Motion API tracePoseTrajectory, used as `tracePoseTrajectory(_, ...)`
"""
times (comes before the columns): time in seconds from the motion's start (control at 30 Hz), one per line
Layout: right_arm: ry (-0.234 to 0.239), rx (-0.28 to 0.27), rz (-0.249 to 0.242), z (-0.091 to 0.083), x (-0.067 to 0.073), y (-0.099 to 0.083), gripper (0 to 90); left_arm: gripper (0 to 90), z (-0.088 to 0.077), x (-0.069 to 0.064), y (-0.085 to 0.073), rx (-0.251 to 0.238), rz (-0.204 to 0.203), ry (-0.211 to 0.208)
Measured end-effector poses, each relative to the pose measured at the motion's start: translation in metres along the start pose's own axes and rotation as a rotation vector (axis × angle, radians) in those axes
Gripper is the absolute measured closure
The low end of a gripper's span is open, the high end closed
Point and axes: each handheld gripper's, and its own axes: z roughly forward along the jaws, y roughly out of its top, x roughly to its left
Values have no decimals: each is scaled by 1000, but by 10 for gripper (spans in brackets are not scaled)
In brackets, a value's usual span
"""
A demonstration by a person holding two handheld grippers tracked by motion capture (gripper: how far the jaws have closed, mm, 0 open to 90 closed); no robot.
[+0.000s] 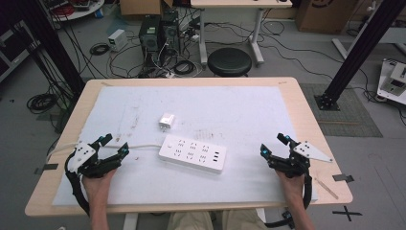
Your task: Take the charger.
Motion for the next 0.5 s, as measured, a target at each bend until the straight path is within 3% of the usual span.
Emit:
tracePoseTrajectory(0.27,10,21,8,1,1,0,163,258,0,0,0,-1,-1,0)
tracePoseTrajectory(0.5,2,-11,9,-1,-1,-1,163,258,1,-1,0,8,6,-3)
